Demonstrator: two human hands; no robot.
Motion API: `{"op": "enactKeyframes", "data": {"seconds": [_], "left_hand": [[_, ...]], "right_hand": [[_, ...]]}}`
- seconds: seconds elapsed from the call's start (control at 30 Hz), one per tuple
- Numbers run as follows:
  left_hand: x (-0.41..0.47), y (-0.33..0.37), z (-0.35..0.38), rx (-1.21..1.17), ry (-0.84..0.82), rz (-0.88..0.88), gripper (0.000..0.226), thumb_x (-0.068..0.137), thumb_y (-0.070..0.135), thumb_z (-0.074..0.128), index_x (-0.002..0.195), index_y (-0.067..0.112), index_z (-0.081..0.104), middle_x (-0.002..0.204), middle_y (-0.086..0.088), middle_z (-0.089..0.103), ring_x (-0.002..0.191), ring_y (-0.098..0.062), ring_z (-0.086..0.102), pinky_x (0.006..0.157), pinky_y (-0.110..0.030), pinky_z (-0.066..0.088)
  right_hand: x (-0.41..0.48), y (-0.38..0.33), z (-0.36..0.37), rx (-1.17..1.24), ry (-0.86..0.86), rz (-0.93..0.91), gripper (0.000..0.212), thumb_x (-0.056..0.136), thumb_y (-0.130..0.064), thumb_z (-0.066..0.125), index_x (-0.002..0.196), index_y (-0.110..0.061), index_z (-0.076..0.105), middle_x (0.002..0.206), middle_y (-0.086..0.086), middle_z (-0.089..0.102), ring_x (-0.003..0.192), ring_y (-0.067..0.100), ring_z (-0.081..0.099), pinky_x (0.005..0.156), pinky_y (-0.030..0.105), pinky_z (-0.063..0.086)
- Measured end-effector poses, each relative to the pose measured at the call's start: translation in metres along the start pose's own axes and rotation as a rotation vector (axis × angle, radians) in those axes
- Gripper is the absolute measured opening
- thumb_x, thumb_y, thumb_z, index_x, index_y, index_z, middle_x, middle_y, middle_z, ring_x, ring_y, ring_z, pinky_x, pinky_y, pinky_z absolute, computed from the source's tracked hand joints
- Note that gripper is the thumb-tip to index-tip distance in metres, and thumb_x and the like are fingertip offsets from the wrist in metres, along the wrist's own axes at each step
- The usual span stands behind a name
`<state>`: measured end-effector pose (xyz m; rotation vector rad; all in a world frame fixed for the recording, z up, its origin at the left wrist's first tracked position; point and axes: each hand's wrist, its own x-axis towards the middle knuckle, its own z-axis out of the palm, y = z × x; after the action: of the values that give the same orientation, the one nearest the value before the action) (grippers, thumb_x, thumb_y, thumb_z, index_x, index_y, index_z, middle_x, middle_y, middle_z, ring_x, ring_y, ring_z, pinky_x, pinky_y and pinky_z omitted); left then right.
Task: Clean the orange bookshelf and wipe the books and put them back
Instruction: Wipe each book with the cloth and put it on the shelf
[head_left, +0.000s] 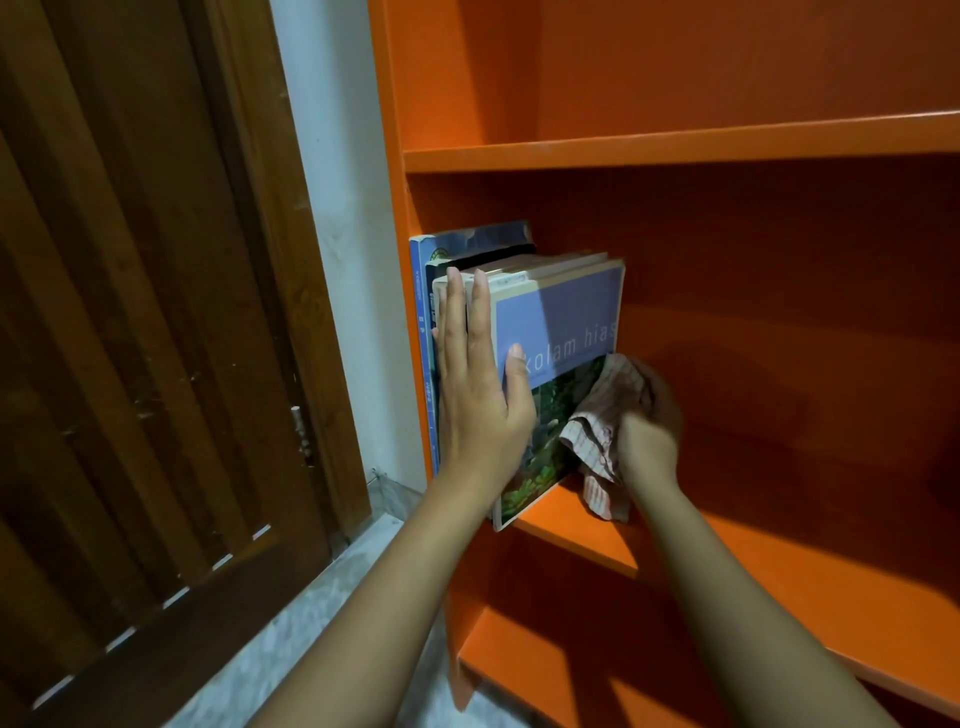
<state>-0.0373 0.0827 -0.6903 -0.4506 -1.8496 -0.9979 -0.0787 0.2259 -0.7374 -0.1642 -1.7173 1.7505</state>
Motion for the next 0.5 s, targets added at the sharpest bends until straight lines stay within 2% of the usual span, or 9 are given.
{"op": "enactKeyframes", "data": {"seconds": [0.17, 0.33, 0.5], "left_hand": [[-0.001, 0.002, -0.001, -0.019, -0.005, -0.008, 0.062, 0.096, 0.010, 0.045, 0.149, 0.008, 0.013, 0.159, -0.010, 0.009, 0.147, -0.022, 0.005, 0.119, -0.045, 0.014], [-0.001, 0.004, -0.003, -0.027, -0.012, -0.020, 0.062, 0.097, 0.010, 0.044, 0.149, 0.012, 0.011, 0.159, -0.008, 0.009, 0.147, -0.020, 0.004, 0.119, -0.046, 0.015], [-0.001, 0.008, -0.009, 0.002, -0.047, -0.052, 0.061, 0.098, 0.014, 0.043, 0.150, 0.013, 0.010, 0.159, -0.004, 0.006, 0.147, -0.015, 0.001, 0.120, -0.040, 0.012]], "right_hand": [[-0.003, -0.001, -0.006, -0.007, 0.010, 0.008, 0.025, 0.097, -0.019, 0.050, 0.120, -0.018, 0.061, 0.115, -0.005, 0.060, 0.102, 0.009, 0.055, 0.079, 0.022, 0.043], [-0.005, -0.003, -0.011, -0.019, 0.009, 0.005, 0.026, 0.097, -0.019, 0.051, 0.121, -0.018, 0.060, 0.110, -0.008, 0.056, 0.103, 0.008, 0.053, 0.080, 0.022, 0.041], [-0.008, -0.008, -0.016, 0.015, 0.009, 0.014, 0.026, 0.095, -0.012, 0.051, 0.118, -0.017, 0.062, 0.109, -0.006, 0.060, 0.101, 0.011, 0.055, 0.082, 0.025, 0.043]]}}
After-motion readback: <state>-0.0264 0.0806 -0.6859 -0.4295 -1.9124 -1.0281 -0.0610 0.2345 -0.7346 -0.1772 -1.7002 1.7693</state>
